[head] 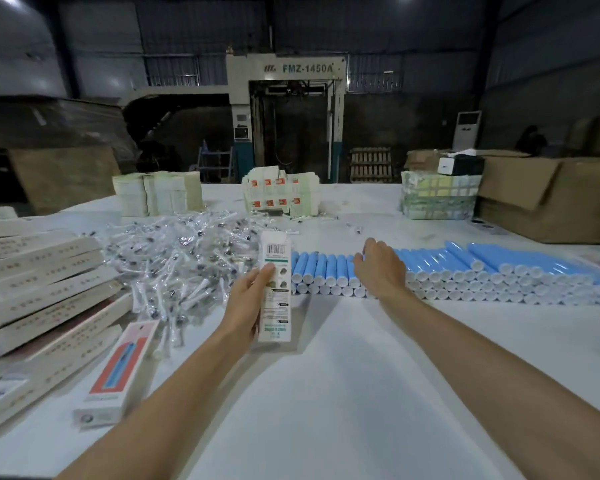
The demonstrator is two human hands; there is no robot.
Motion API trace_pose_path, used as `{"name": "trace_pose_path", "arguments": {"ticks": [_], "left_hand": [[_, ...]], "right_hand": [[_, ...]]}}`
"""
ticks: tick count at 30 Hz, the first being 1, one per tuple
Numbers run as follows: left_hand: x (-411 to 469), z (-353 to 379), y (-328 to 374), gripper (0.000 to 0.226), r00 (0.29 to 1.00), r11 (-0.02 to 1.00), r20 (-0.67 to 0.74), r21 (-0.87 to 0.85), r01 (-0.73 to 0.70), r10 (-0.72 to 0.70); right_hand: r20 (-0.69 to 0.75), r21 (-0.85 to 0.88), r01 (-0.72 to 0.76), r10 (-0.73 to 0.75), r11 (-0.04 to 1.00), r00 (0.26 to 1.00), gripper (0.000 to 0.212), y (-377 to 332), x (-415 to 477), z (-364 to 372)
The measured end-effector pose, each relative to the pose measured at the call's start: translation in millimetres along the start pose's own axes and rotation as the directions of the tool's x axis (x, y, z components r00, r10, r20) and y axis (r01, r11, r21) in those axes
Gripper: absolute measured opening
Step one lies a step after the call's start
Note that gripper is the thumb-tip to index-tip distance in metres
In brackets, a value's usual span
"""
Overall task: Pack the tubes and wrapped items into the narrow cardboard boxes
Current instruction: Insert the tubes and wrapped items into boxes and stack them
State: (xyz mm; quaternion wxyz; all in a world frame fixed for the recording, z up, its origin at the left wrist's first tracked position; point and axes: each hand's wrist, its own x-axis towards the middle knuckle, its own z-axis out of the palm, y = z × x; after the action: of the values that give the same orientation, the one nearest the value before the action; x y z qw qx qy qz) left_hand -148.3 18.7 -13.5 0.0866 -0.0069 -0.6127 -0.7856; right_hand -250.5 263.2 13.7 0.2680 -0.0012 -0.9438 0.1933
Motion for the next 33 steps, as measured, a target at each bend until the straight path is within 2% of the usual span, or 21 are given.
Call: {"name": "trace_pose_path", "arguments": {"ticks": [3, 7, 11, 14, 17, 19, 20, 22, 23, 24, 25, 27, 28, 30, 31, 33], "left_hand": [[-2, -5, 5, 0.035, 1.000, 0.998, -0.009, -0.064, 0.018, -0.019], [-5, -5, 7, 0.036, 1.000, 0.996, 0.019, -0.089, 0.004, -0.002], [-7, -1, 8, 0.035, 0.999, 0.999, 0.040, -0.052, -0.015, 0.017], [-7, -1, 6, 0.035, 0.999, 1.000, 0.050, -0.006, -0.021, 0.022], [-10, 1, 6, 0.030, 0.997, 1.000, 0.075, -0.014, -0.020, 0.021], [-12, 2, 7, 0.033, 0.994, 1.000, 0.105, -0.016, -0.003, 0.004], [-13, 3, 7, 0.034, 0.993, 1.000, 0.121, -0.004, 0.002, -0.002], [-15, 5, 8, 0.035, 0.988, 1.000, 0.155, 0.012, 0.014, -0.016], [-16, 6, 8, 0.033, 0.985, 1.000, 0.172, 0.013, 0.023, -0.024], [-17, 7, 8, 0.032, 0.981, 0.999, 0.191, 0.010, 0.030, -0.031], [-18, 9, 9, 0.031, 0.976, 0.999, 0.213, 0.008, 0.037, -0.038], [-21, 11, 9, 0.031, 0.964, 0.999, 0.262, 0.015, 0.030, -0.032], [-22, 12, 9, 0.031, 0.956, 0.999, 0.291, 0.030, 0.016, -0.024], [-25, 14, 9, 0.031, 0.939, 0.998, 0.343, 0.060, -0.009, -0.012], [-26, 15, 9, 0.033, 0.933, 0.997, 0.361, 0.070, -0.015, -0.011], [-28, 17, 9, 0.033, 0.924, 0.996, 0.381, 0.081, -0.022, -0.011]], "right_hand": [[0.088, -0.225, 0.030, -0.011, 0.974, 0.996, 0.026, 0, 17, 11], [0.127, -0.440, 0.038, 0.021, 0.897, 0.992, 0.032, -7, 27, 18], [0.181, -0.535, 0.060, 0.046, 0.843, 0.982, 0.015, -16, 28, 11], [0.229, -0.545, 0.080, 0.056, 0.835, 0.972, 0.017, -19, 30, 7], [0.222, -0.484, 0.081, 0.033, 0.871, 0.974, 0.016, -20, 29, 3], [0.180, -0.371, 0.050, 0.019, 0.927, 0.983, 0.011, -19, 29, 1], [0.149, -0.280, 0.021, 0.022, 0.960, 0.989, 0.012, -17, 31, -2], [0.100, -0.010, -0.040, 0.040, 0.999, 0.994, 0.034, -14, 30, -14], [0.106, 0.170, -0.067, 0.049, 0.983, 0.993, 0.045, -12, 25, -23], [0.129, 0.369, -0.099, 0.055, 0.924, 0.990, 0.051, -11, 17, -33], [0.176, 0.564, -0.155, 0.066, 0.811, 0.982, 0.054, -10, 7, -42], [0.301, 0.846, -0.280, 0.027, 0.453, 0.953, 0.049, -9, -12, -57], [0.320, 0.910, -0.303, -0.014, 0.284, 0.947, 0.042, -8, -21, -64], [0.276, 0.961, -0.275, -0.066, 0.026, 0.959, 0.033, -10, -33, -77], [0.238, 0.968, -0.243, -0.080, -0.069, 0.968, 0.030, -13, -36, -84], [0.153, 0.973, -0.167, -0.099, -0.159, 0.983, 0.023, -20, -39, -95]]}}
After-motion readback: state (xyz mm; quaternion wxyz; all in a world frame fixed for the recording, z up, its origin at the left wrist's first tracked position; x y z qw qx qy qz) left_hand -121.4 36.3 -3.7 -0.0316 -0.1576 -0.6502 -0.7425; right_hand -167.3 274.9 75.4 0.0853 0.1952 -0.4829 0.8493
